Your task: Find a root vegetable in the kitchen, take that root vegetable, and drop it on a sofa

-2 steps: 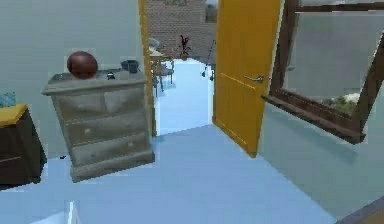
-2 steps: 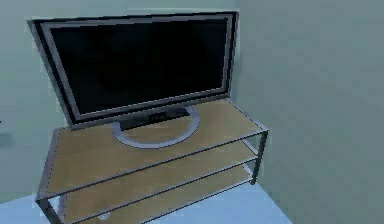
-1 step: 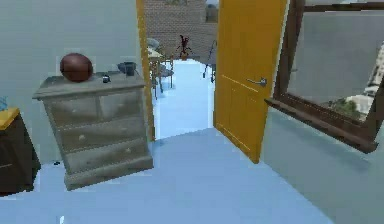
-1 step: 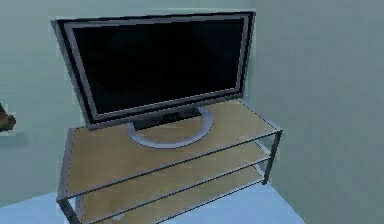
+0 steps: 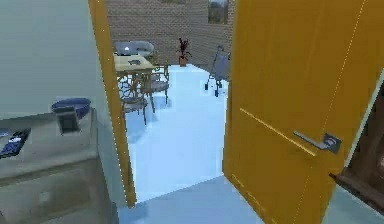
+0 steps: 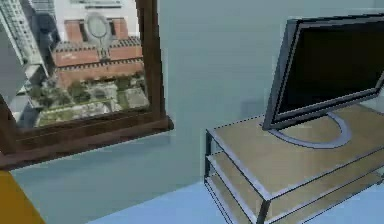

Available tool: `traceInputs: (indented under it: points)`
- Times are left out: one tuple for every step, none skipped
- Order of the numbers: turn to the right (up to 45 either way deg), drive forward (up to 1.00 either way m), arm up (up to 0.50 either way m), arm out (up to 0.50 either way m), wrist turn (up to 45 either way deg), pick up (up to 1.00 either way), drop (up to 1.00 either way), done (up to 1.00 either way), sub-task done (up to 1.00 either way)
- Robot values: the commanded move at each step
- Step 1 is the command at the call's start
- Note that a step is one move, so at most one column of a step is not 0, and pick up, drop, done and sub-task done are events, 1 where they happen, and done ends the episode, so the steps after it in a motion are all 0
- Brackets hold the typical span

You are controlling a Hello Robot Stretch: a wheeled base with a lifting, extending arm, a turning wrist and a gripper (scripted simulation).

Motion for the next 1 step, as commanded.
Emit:
traceInputs:
  points:
    - [0.0, 1.00, 0.00, 0.00, 0.0, 0.00, 0.00, 0.00, 0.00]
